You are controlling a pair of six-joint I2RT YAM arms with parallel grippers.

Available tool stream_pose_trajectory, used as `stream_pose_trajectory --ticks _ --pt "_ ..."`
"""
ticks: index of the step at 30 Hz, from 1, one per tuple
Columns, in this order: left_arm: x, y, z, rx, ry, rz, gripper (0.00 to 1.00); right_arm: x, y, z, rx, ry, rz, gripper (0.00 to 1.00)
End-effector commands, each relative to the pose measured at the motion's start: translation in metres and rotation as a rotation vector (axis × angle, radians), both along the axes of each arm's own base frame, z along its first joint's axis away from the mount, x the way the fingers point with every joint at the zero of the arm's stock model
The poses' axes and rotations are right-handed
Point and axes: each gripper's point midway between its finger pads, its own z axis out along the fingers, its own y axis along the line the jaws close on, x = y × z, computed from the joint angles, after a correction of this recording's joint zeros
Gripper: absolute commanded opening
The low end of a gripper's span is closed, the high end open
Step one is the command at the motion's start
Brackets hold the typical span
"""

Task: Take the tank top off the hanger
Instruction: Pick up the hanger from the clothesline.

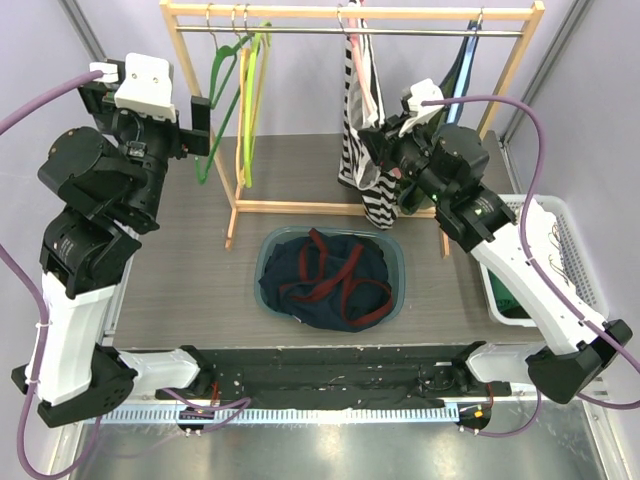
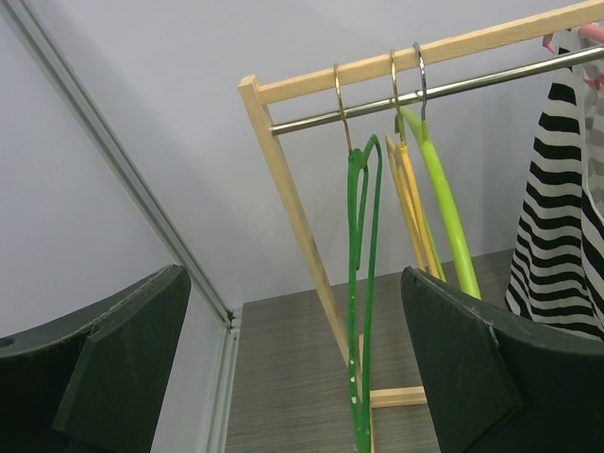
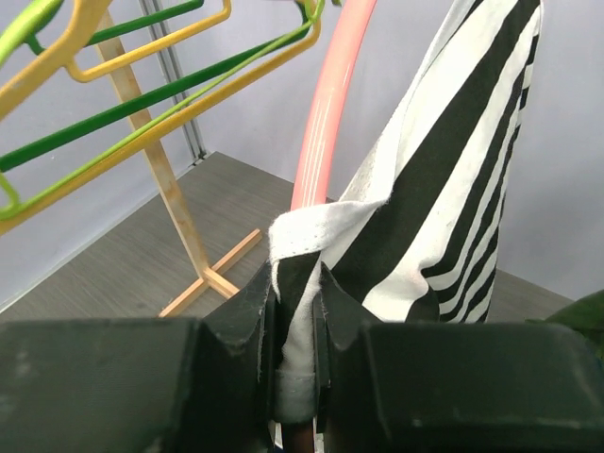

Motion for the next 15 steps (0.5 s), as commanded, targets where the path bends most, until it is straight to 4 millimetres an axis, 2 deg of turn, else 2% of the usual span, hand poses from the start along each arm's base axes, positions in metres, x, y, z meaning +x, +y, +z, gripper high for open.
stream_pose_trajectory --ticks 1,2,7,15 --pt "-0.007 0.010 0.010 -0.016 -0.038 0.019 1.00 -0.010 0.001 0.054 0.081 -0.209 0.022 0.01" --pt "-0.007 0.010 0.010 -0.014 -0.037 0.019 1.00 -0.009 0.003 0.059 0.097 -0.235 0.023 0.01" --pt "-0.008 0.011 0.009 -0.010 -0.038 0.023 1.00 0.007 0.006 0.052 0.109 -0.262 -0.035 0.01" --pt "-0.005 0.012 0.003 0.012 -0.027 0.039 1.00 -0.010 0.025 0.074 0.122 -0.347 -0.026 0.01"
